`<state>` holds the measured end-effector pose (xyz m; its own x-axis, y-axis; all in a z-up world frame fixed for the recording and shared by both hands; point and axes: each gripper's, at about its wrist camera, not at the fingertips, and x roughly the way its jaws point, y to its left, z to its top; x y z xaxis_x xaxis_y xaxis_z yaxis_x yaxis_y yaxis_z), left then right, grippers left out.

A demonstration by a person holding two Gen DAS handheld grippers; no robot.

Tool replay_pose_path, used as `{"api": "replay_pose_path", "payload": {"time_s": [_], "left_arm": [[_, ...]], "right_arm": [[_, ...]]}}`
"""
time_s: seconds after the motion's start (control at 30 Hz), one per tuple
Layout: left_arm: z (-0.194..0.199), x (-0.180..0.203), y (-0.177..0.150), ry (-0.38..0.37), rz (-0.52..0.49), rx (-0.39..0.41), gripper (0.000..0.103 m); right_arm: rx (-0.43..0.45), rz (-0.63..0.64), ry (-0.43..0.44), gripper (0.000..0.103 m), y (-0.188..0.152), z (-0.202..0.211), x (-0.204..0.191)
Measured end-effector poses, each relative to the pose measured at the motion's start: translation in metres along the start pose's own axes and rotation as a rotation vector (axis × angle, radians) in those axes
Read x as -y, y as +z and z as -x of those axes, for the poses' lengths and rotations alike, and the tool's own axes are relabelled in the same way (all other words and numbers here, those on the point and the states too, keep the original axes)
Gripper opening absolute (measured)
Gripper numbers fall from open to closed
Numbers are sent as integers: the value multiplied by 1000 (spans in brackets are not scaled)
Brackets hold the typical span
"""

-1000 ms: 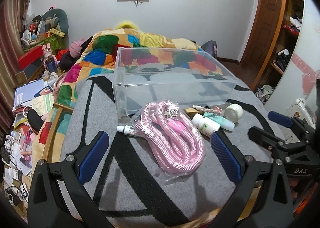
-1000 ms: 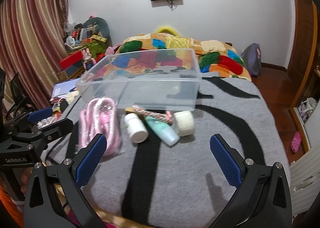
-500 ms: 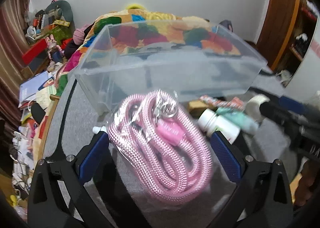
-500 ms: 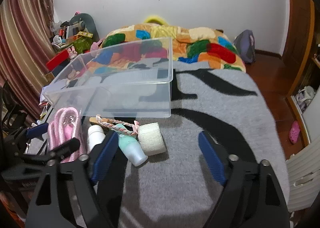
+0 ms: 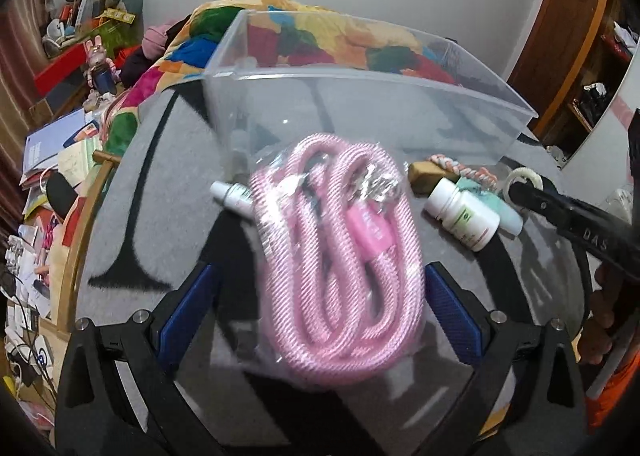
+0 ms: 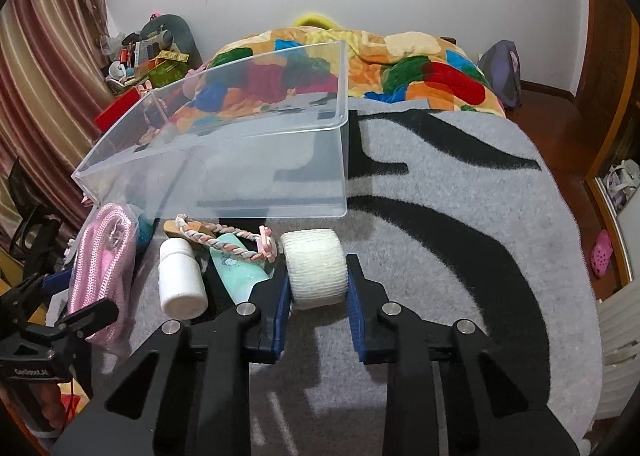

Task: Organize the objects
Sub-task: 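Grasp the bagged pink rope with the left tool while the right tool grasps the white tape roll, then carry the pink rope and white tape into the clear box while both tools release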

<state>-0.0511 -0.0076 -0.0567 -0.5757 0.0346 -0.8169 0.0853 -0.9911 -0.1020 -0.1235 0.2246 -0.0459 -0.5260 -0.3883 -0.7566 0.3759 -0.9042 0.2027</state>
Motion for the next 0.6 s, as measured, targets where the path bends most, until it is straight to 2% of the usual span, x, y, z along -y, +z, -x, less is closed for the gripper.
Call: {"api": "replay_pose_path", "payload": {"time_s": [0.07,0.1,0.2,0.4,0.6], "left_arm": [[-4,8,3,4,-18,1,99],[-8,12,4,10,-30,-2,87],[-14,22,3,65,-81,15,72],[4,4,0,-21,-35,32,63],[38,-6,3,-86,-36,92,57]], "right_arm": [[3,0,-1,23,0,1,0],[12,3,-5,23,-1,7,-2],[34,14,-9,23,-2,17,-4],[55,32,4,23,-1,31,-13],[96,63,32,23,8,51,-28]]}}
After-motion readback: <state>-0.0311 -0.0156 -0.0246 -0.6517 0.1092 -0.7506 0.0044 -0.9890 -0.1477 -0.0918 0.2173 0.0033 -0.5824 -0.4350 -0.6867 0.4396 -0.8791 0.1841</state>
